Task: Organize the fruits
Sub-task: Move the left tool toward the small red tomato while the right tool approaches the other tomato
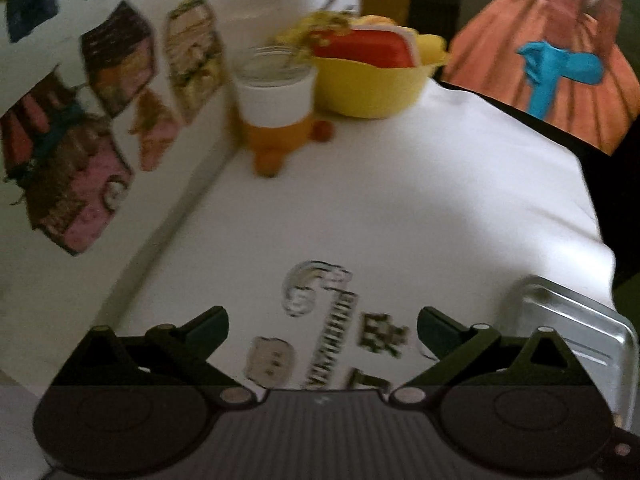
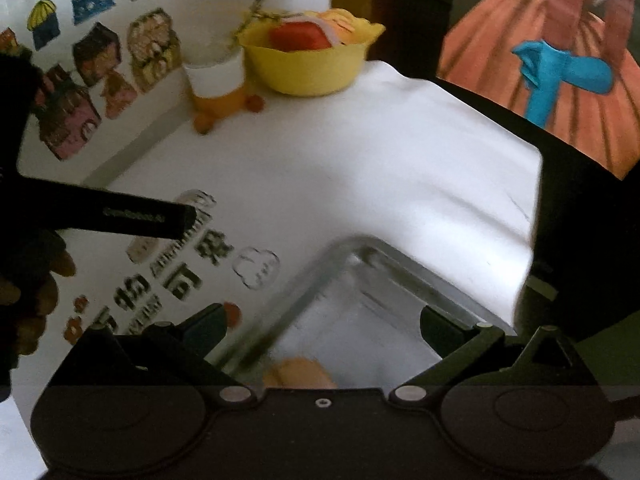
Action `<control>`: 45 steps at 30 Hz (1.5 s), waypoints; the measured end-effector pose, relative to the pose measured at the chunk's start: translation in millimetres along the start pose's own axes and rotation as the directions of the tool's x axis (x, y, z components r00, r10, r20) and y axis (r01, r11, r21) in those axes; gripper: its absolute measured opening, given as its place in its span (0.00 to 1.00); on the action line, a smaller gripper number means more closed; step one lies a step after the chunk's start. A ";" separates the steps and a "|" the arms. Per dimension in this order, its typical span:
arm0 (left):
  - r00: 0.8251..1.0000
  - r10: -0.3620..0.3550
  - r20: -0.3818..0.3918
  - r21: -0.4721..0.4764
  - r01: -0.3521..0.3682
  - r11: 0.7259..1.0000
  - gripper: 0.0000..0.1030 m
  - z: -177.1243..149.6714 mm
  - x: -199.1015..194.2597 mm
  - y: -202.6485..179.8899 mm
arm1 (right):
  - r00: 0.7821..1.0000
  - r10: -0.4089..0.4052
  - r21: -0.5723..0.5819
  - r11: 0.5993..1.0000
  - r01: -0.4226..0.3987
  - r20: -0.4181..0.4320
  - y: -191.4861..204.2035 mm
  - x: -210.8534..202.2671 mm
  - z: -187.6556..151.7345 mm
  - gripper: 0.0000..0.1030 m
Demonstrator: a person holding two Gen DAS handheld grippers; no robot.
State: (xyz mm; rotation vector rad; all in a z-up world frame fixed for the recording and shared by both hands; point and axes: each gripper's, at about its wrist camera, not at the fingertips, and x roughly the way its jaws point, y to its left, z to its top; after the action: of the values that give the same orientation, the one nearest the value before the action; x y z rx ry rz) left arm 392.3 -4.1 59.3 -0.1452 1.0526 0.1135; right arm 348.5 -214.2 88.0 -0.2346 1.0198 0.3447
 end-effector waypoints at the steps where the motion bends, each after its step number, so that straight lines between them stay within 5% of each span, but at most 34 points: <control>1: 1.000 0.008 0.000 -0.007 -0.008 1.000 0.99 2.5 1.7 5.2 | 1.000 0.009 -0.006 1.000 -0.009 0.006 3.1 0.6 4.7 0.99; 14: 0.997 0.066 0.027 -0.074 -0.064 0.995 0.99 36.4 18.6 46.9 | 0.986 0.142 -0.033 0.990 -0.140 0.091 18.2 6.6 75.7 0.99; 34: 0.998 0.059 0.005 -0.084 -0.058 0.995 0.99 58.0 62.4 62.2 | 0.993 0.102 -0.220 0.972 -0.085 0.065 29.1 85.8 145.4 0.99; 45: 0.999 0.053 -0.005 -0.062 -0.053 0.997 0.99 69.5 86.3 57.0 | 0.990 0.076 -0.210 0.976 -0.050 0.118 16.1 125.0 169.8 0.99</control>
State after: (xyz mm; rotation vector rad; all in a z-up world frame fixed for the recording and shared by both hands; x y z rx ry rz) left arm 484.9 66.2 14.3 -0.1739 1.0566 0.1944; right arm 535.9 -118.7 65.5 -0.3636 0.8685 0.5182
